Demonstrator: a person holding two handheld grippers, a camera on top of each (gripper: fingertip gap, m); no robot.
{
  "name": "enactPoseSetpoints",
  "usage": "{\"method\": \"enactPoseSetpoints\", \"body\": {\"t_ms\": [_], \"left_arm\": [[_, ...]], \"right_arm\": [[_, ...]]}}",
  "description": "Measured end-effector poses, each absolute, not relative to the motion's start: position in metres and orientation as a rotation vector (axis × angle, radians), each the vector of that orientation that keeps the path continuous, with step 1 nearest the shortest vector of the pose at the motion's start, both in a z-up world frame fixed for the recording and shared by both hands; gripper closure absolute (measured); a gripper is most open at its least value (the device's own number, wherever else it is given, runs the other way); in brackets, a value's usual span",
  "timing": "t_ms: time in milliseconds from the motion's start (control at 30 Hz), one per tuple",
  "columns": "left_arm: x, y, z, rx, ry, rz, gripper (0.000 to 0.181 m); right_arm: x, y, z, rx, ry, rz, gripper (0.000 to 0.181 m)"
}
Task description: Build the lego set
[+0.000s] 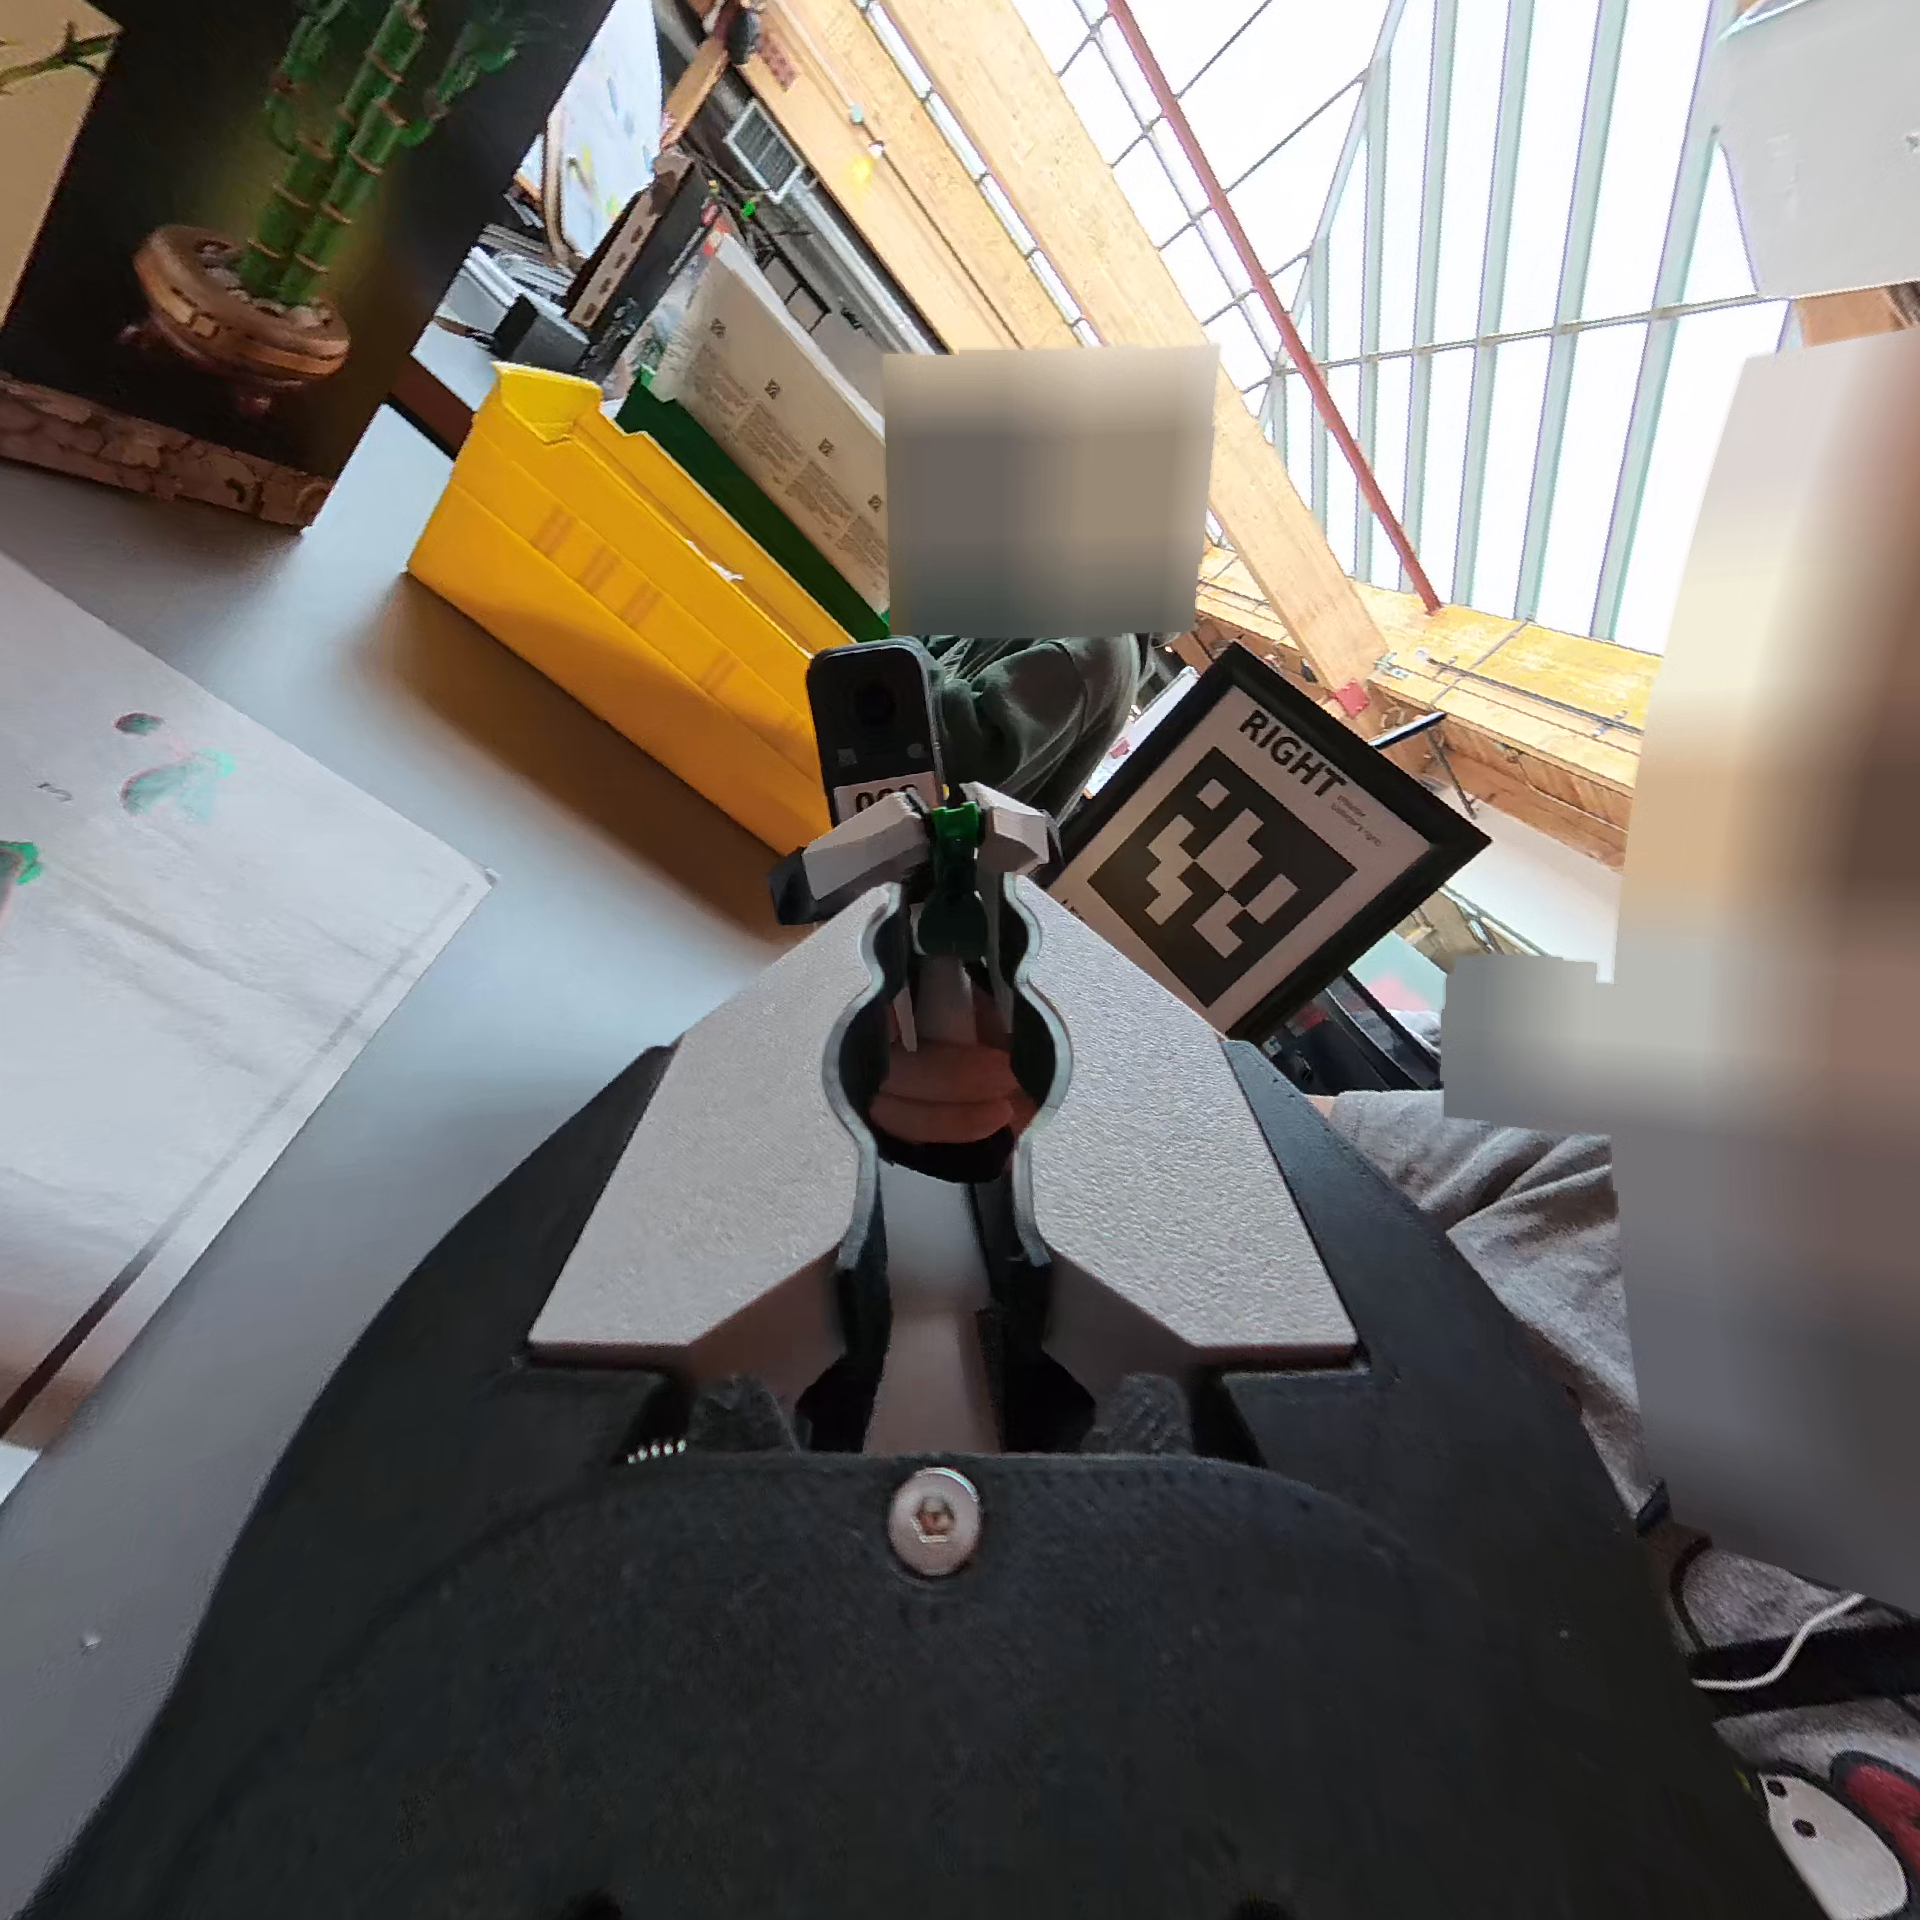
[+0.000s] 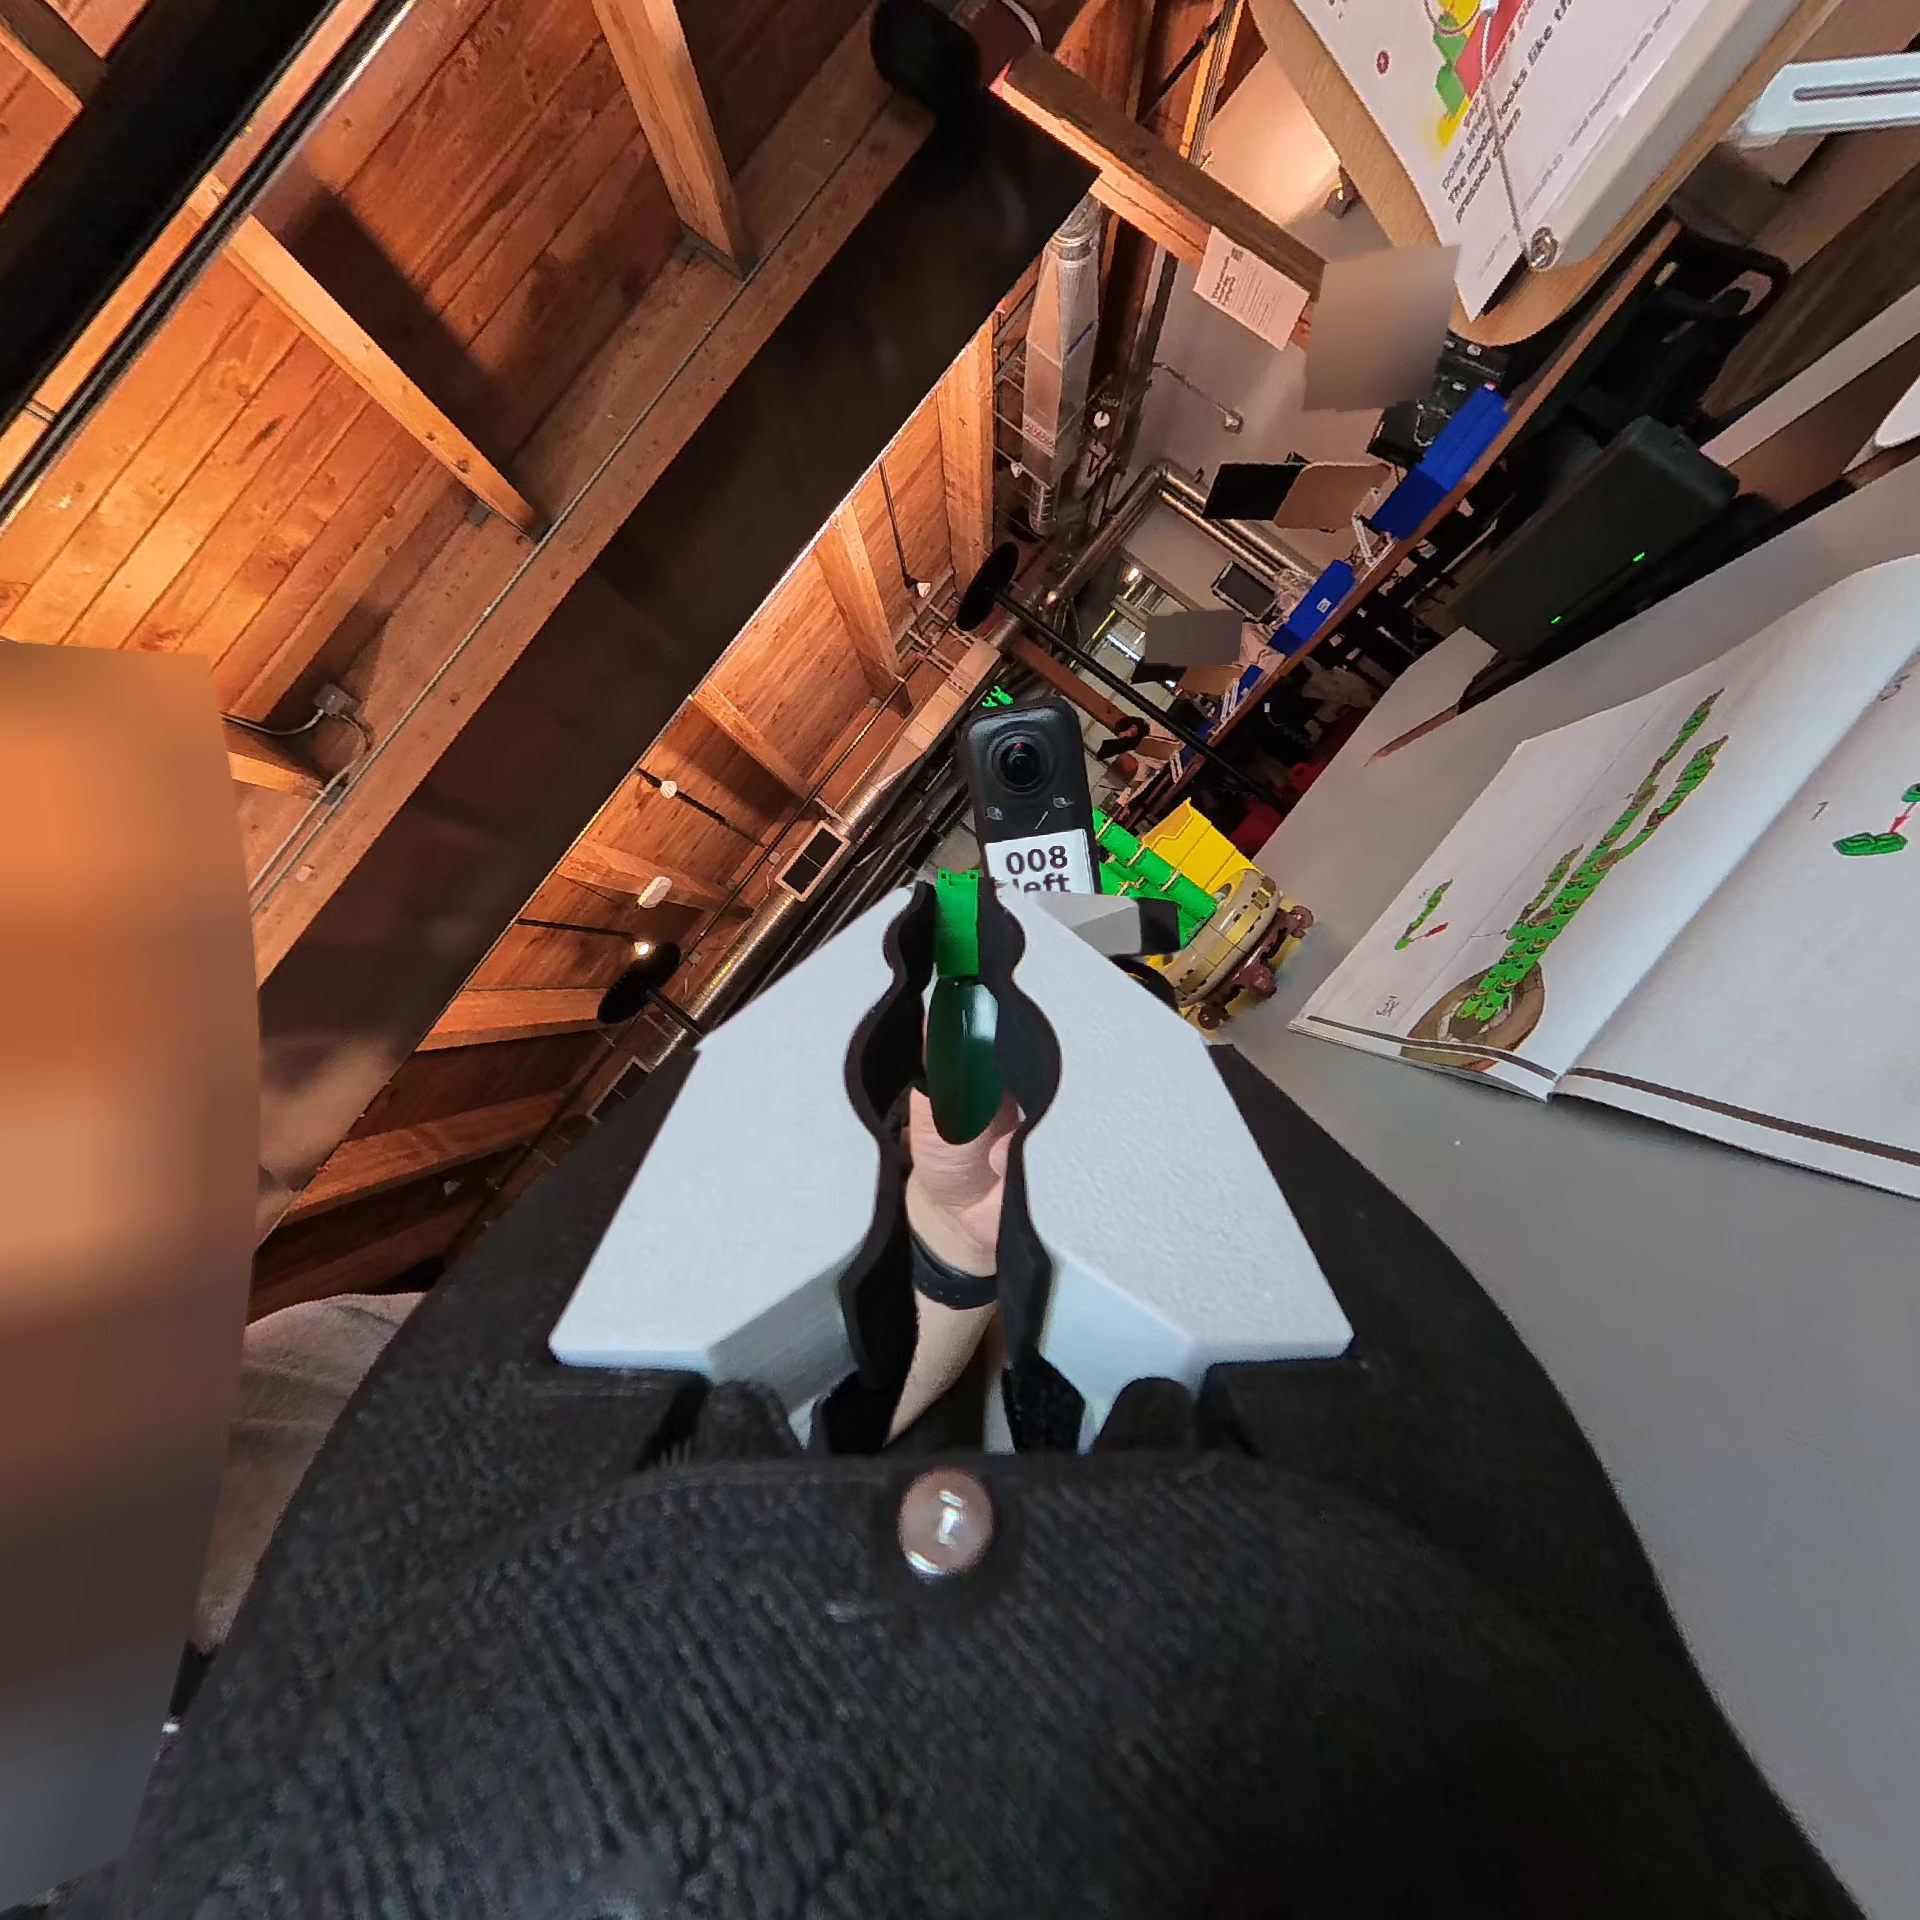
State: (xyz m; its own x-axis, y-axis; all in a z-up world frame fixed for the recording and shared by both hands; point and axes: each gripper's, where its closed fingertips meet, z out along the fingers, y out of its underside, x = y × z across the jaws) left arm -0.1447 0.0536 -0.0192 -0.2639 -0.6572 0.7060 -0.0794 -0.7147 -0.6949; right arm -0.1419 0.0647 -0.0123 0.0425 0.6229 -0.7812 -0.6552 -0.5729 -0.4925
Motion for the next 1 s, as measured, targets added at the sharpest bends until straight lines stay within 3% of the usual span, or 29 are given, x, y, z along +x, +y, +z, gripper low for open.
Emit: {"method": "enactPoseSetpoints", "body": {"t_ms": [200,367,1000], "left_arm": [[-0.1410,0.0455,-0.0198,-1.567,0.959,-2.029,0.159],[-0.1449,0.0434,-0.0125,-1.497,0.945,-2.102,0.176],[-0.1422,0.0448,-0.0118,-1.546,0.943,-1.944,0.177]], "right_arm": [[-0.1463,0.0603,-0.0081,-1.348,0.010,1.739,0.175],[-0.1486,0.0575,-0.0049,-1.334,-0.007,1.758,0.175],[-0.1476,0.0588,-0.0046,-1.319,-0.016,1.692,0.174]]}}
